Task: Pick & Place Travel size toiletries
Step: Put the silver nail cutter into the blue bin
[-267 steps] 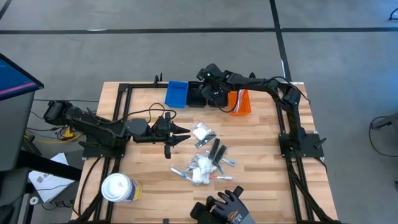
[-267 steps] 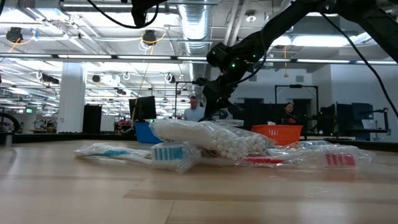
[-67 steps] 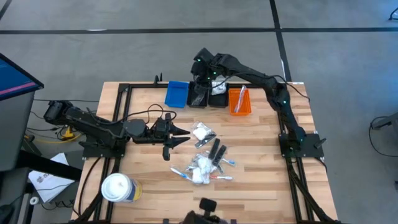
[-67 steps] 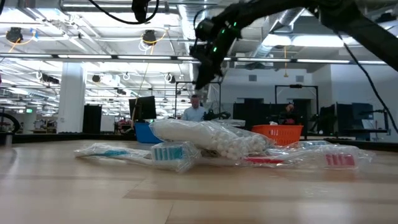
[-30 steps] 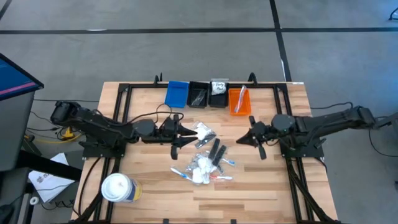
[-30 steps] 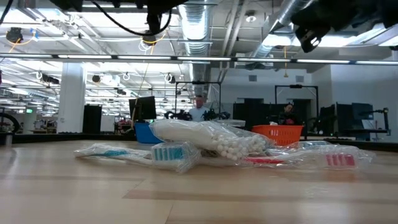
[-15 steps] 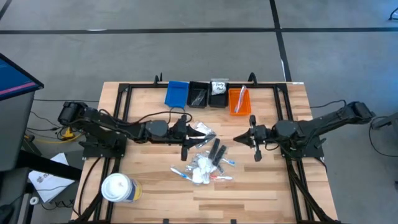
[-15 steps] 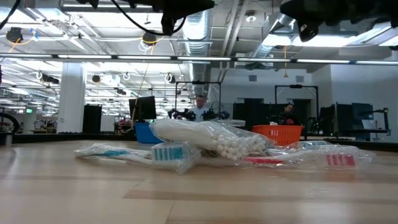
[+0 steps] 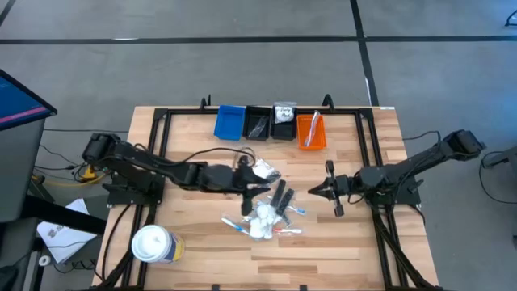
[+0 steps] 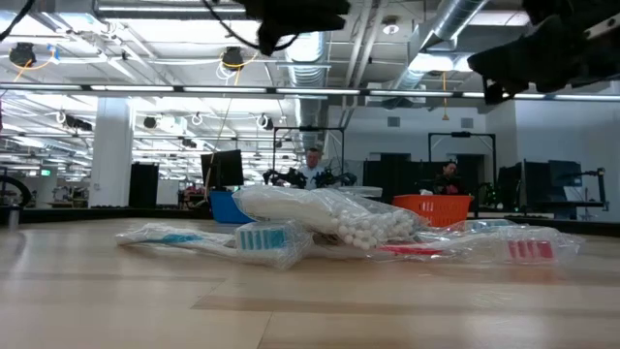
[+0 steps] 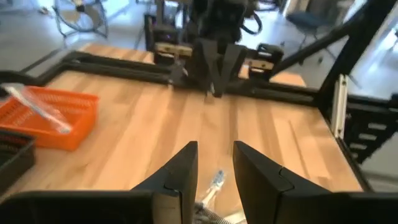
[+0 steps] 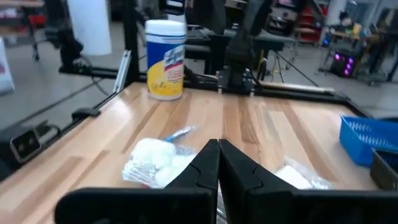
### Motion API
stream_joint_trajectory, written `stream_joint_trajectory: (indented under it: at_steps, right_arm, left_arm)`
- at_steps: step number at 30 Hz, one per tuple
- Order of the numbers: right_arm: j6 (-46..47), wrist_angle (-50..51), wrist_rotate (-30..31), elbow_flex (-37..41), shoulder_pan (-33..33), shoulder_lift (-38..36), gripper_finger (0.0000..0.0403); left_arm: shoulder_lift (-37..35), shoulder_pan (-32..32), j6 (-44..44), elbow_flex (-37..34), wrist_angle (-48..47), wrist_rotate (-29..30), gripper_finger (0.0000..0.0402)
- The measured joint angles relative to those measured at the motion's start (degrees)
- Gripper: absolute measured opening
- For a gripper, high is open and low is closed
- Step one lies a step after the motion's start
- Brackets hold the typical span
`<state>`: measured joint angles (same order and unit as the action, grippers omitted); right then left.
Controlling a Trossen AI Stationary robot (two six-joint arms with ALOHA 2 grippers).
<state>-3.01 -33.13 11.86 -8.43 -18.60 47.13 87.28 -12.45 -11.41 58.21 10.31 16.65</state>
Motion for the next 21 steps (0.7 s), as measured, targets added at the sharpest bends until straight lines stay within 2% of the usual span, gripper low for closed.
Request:
stream_joint_trajectory:
  at_steps: [5,11,14,17,21]
  right_arm:
    - [-3.41,3.61,0.3,-0.02,0.41,0.0,0.0]
    - [-0.58,13.81,0.46,-0.02,1.84,0.0,0.0]
    - [-0.6,16.03,0.44,0.01,1.16,0.69,0.0]
    - [0.03,13.28,0.46,1.27,0.19,0.94,0.0]
    - [0.95,9.63,0.44,3.34,-0.32,0.92,0.0]
  left_arm:
    - [9.24,0.12,-0.56,10.16,-7.91,-0.02,0.0095]
    - [17.77,-1.16,-6.27,18.48,-16.76,2.4,0.0095]
    - [18.56,-2.85,-11.93,20.87,-21.71,5.87,0.0095]
    - [18.65,-4.94,-16.25,22.82,-23.61,11.44,0.0092]
    - [18.81,-7.29,-20.89,23.67,-25.39,13.47,0.0075]
